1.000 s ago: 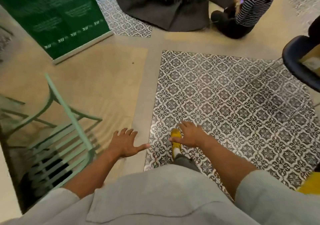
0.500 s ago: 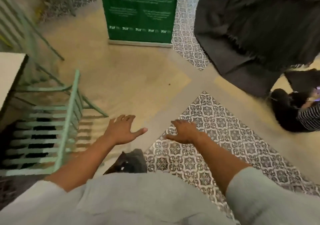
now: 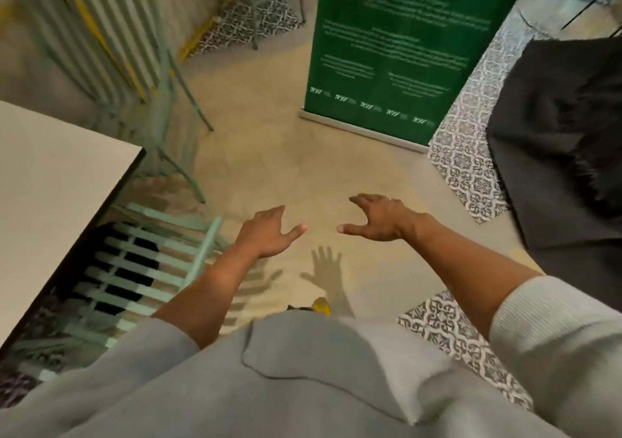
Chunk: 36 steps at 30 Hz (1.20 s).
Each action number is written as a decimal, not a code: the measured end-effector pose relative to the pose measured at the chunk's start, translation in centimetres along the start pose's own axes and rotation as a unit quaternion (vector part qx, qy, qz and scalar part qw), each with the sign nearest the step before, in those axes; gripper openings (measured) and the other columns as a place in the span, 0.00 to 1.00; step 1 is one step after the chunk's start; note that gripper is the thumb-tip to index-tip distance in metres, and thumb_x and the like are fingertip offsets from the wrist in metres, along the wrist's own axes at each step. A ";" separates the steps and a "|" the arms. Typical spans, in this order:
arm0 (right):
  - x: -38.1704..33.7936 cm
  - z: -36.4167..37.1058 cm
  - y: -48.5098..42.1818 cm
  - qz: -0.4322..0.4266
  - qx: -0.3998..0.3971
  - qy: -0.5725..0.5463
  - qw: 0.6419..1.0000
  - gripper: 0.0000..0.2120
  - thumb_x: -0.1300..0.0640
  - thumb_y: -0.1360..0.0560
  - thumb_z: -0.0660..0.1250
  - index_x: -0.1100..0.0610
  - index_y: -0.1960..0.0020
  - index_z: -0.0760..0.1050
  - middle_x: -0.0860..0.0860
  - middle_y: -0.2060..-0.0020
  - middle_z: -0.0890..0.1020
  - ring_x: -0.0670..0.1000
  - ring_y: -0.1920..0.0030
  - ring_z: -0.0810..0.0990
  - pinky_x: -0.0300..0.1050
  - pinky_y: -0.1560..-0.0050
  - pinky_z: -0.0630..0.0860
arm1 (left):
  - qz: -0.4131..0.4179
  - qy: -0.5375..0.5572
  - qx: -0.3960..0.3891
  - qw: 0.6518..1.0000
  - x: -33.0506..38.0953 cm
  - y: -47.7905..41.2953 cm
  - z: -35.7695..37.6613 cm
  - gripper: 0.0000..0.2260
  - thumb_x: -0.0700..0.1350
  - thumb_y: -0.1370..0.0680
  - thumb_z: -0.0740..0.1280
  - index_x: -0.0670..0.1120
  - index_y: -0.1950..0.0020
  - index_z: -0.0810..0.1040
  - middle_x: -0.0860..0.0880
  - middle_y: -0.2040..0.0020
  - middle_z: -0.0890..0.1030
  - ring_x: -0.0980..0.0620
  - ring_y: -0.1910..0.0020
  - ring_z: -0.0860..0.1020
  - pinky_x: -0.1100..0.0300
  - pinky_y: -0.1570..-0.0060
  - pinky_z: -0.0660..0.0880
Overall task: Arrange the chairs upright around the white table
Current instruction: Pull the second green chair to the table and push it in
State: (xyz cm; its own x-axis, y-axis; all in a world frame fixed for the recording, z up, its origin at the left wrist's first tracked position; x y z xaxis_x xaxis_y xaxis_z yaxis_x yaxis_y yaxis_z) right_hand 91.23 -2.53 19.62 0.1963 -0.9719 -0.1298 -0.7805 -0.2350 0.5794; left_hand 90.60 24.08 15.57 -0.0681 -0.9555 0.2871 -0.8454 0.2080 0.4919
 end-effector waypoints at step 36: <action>-28.8 -46.9 -73.2 -0.452 -0.053 0.295 0.840 0.53 0.17 0.25 0.58 0.49 0.12 0.58 0.51 0.13 0.62 0.57 0.14 0.62 0.65 0.18 0.62 | -0.449 0.341 0.177 0.807 -32.1 -38.8 -33.0 0.41 0.73 0.19 0.57 0.48 0.14 0.59 0.45 0.15 0.62 0.43 0.17 0.62 0.40 0.21 0.62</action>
State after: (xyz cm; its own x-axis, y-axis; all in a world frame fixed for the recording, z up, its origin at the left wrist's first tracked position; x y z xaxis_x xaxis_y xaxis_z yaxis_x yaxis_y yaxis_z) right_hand 170.57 43.21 18.65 0.9649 -0.2136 -0.1526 -0.1025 -0.8417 0.5302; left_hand 143.04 53.55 14.41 0.8609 -0.3251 0.3913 -0.4987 -0.6914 0.5228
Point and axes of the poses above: each hand's wrist, its own y-axis away from the middle knuckle, its own z-axis out of the palm, x = y × z, the point moved 5 cm from there along -y, towards the middle knuckle
